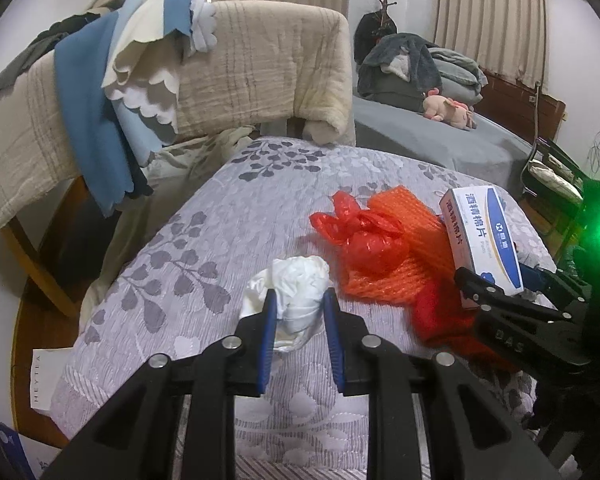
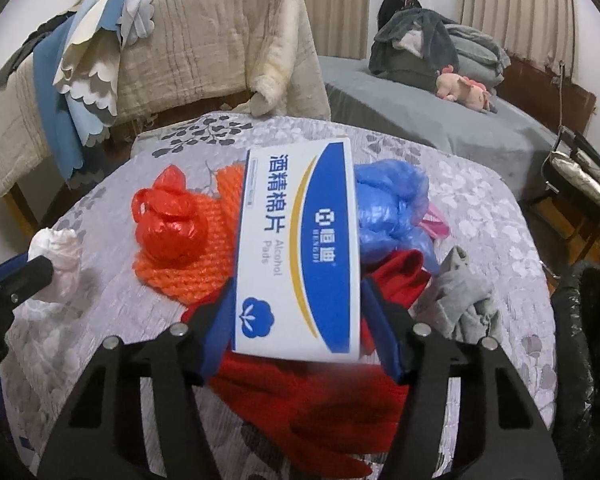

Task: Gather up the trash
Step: 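Grasp the alcohol pads box with the right gripper while the left gripper holds the bag, then carry the bag and box over the black bin and release both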

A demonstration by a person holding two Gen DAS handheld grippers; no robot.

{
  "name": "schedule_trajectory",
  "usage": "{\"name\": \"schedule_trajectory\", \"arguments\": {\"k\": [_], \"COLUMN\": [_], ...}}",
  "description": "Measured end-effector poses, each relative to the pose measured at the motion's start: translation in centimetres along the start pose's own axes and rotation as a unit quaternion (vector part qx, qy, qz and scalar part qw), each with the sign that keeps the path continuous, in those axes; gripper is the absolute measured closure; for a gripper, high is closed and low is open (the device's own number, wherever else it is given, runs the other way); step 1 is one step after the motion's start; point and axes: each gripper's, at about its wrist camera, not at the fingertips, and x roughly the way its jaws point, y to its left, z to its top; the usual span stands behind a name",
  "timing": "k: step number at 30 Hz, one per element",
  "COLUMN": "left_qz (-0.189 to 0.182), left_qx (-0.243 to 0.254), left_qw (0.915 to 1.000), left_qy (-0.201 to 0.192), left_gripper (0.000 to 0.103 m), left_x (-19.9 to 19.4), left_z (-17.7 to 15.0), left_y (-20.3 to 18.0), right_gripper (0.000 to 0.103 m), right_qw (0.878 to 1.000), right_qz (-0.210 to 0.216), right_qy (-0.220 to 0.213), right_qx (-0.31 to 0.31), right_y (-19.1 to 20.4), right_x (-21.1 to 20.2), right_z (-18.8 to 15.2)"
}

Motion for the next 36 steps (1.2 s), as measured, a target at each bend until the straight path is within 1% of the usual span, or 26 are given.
{"name": "schedule_trajectory", "arguments": {"k": [8, 14, 20, 27, 36], "left_qz": [-0.009, -0.022, -0.041, -0.066, -0.114], "left_qx": [0.007, 0.019, 0.036, 0.055, 0.087], "left_qw": [0.9999, 0.9995, 0.998, 0.9951, 0.9879], "left_qy": [-0.004, -0.014, -0.03, -0.049, -0.06], "left_gripper": [0.08, 0.08, 0.08, 0.08, 0.08], "left_x": [-0.3, -1.1, -2.5, -4.2, -5.7], "left_z": [0.4, 1.2, 2.1, 3.0, 3.4], "left_y": [-1.3, -3.5, -6.6, -10.6, -16.2], "right_gripper": [0.045, 0.045, 0.045, 0.045, 0.045], "right_qw": [0.999, 0.998, 0.998, 0.997, 0.992], "right_qz": [0.041, 0.045, 0.032, 0.012, -0.027], "right_qy": [-0.007, -0.012, -0.031, -0.037, -0.054], "right_qx": [0.022, 0.043, 0.046, 0.068, 0.107], "right_y": [-2.4, -4.6, -6.7, -10.0, -15.3], "right_x": [-3.1, -5.5, -8.3, -11.4, -16.0], "right_z": [0.9, 1.1, 1.2, 0.9, -0.5]}}
